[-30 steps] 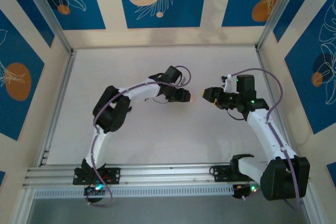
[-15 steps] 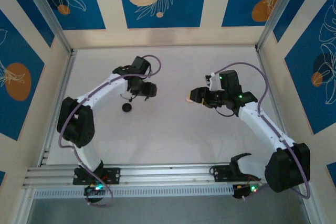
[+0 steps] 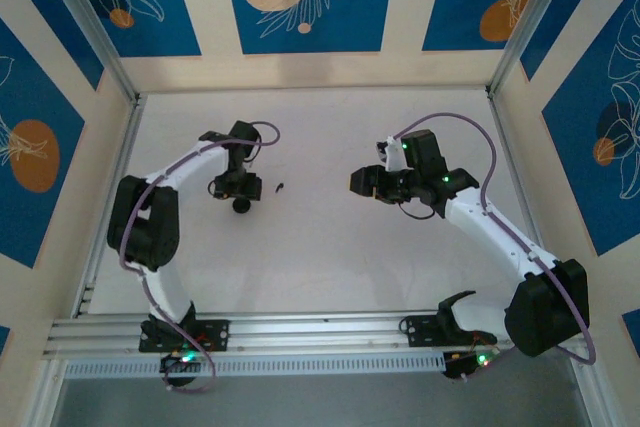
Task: Insert wireless bluetooth earbuds into charging case
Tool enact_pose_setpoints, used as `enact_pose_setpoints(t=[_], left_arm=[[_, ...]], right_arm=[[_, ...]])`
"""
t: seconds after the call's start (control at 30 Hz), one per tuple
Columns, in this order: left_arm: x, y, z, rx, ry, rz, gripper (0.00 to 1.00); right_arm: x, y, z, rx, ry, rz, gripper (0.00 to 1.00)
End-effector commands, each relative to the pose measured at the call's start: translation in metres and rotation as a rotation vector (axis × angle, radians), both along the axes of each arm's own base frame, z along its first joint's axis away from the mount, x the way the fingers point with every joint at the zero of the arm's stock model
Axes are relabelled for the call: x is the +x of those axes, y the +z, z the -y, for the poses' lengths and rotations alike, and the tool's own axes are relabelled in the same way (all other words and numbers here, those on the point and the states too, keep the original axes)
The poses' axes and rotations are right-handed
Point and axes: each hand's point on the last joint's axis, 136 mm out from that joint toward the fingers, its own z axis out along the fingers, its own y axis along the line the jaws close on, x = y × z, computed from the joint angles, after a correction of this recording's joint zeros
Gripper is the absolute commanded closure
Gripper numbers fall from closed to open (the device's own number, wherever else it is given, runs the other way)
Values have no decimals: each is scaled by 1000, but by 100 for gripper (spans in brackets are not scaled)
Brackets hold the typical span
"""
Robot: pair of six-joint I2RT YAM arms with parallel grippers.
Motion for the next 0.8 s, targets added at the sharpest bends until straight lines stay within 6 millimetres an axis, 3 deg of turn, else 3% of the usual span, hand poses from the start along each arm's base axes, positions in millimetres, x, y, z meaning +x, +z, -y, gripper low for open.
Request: enact_pose_setpoints(t=[0.0, 0.23, 0.47, 0.77], left_arm=[[-6, -17, -13, 45, 9, -68, 34], [-4, -39, -9, 20, 21, -107, 35], [-1, -52, -6, 10, 24, -117, 41], [2, -50, -4, 0, 14, -100, 59]], right_arm=[[0, 6, -1, -9, -2, 0, 47], [-2, 5, 1, -20, -6, -2, 47], [-3, 5, 2, -24, -3, -3, 48], [-5, 7, 4, -28, -9, 6, 48]])
